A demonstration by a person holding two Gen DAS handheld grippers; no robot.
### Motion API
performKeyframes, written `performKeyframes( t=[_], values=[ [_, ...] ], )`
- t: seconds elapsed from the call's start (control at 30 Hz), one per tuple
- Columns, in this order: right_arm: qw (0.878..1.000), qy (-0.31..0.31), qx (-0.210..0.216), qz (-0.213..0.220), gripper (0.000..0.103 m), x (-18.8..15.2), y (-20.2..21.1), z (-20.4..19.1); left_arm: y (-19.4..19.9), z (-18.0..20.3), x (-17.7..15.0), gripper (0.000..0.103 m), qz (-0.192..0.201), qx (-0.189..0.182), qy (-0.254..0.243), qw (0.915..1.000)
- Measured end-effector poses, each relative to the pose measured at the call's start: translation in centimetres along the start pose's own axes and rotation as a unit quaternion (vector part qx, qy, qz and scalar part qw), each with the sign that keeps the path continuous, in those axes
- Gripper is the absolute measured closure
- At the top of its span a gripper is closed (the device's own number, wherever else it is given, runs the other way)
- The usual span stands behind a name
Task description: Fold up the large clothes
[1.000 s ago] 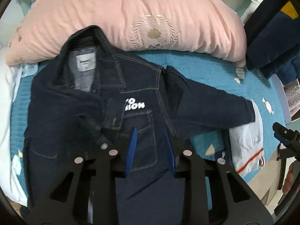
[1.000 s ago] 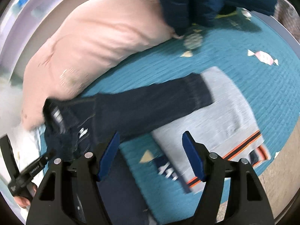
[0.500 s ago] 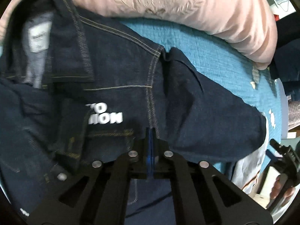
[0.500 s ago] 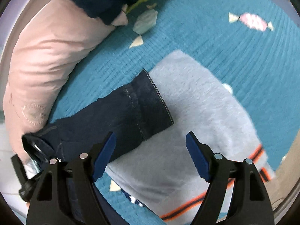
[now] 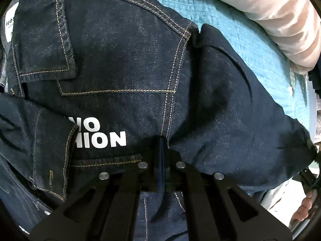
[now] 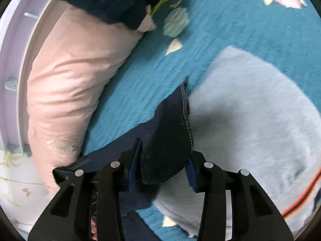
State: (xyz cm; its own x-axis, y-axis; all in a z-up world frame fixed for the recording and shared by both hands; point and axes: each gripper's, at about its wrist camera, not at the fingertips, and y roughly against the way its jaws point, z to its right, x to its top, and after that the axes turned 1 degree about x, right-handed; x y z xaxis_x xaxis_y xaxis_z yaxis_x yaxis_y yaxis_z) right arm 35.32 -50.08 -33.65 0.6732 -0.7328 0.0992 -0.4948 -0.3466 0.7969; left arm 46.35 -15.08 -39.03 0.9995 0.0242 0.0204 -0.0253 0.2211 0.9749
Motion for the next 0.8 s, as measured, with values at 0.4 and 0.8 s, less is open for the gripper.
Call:
performKeyframes(
  t=[0.4,0.8],
  values=[
    [0.996,0.06,-0.063,0.027,0.085,-2.9,0.5,-2.7,0.3,1.6,-0.6,0.101,0.001,0.031,-0.046,0.9985],
    [0.974,0.216,0.011,0.062,0.095,-9.3,8.1,-15.9,11.0,0.0,-5.6,0.1,0.101,0.072,-0.091,0.9881]
  ],
)
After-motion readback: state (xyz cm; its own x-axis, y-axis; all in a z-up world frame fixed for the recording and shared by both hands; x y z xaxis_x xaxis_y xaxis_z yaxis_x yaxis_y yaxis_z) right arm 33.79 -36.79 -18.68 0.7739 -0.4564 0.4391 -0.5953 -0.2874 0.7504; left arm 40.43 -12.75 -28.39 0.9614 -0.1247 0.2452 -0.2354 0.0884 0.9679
